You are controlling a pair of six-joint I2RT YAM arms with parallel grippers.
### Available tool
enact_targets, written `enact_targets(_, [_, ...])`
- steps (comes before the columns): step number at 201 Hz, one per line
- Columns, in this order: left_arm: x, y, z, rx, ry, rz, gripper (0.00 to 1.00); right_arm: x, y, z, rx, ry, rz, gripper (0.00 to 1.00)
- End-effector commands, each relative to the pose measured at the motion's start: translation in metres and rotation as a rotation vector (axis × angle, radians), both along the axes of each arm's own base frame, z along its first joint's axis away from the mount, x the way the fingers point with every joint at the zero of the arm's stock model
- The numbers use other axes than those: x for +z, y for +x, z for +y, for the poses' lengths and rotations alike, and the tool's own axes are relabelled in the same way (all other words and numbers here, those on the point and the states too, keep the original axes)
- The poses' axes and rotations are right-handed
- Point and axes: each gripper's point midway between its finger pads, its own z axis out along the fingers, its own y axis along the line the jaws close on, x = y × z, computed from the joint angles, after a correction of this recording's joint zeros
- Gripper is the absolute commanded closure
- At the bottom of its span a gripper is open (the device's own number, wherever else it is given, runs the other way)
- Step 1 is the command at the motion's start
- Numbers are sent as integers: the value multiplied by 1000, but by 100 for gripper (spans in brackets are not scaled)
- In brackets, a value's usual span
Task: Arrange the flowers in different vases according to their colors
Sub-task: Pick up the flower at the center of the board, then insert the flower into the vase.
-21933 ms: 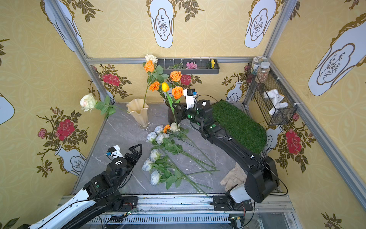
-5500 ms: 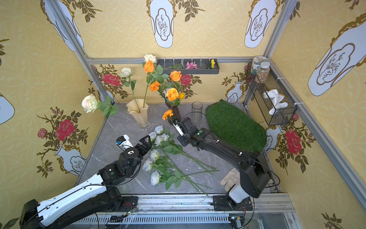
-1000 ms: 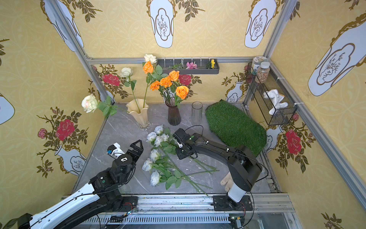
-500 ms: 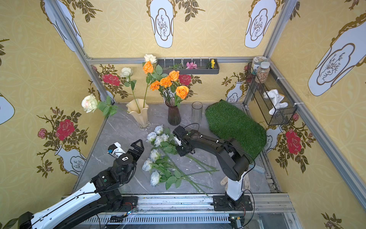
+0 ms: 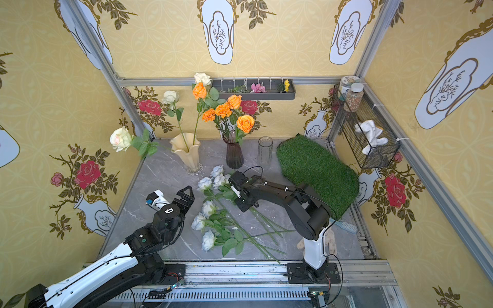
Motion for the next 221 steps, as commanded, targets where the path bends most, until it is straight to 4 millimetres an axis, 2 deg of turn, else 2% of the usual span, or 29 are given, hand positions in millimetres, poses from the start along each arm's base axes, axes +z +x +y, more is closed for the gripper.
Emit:
enact_targets(1, [2,2,-4,-16,3,-8,0,16,2,-1,75,-64,-83,96])
enact_targets(31, [2,4,-5,-20,11,-1,0,37,-1,5,144,-95,-157,97])
enact_targets(61, [2,4,-6,-26,15,3,0,64,0,10,144,-37,-194,98])
enact_targets(91, [2,3,-5,-22,7,0,0,111,-3,15,106,107,-237,100])
enact_targets(116, [2,1,-3,-23,0,-4,0,155,-1,5,20,255,-280,100])
enact_targets(136, [1,1,-3,-25,1,-1,0,196,-1,-7,-47,405,-349,100])
enact_targets(157, [2,0,-4,-28,-2,0,0,249,-1,-25,-112,556,-525,100])
enact_targets(194, [2,0,-4,-29,-3,2,0,348,2,-83,-313,776,-978,100])
enact_targets(221, [2,-1,-3,-31,-4,3,0,398,8,-122,-441,833,-1258,100])
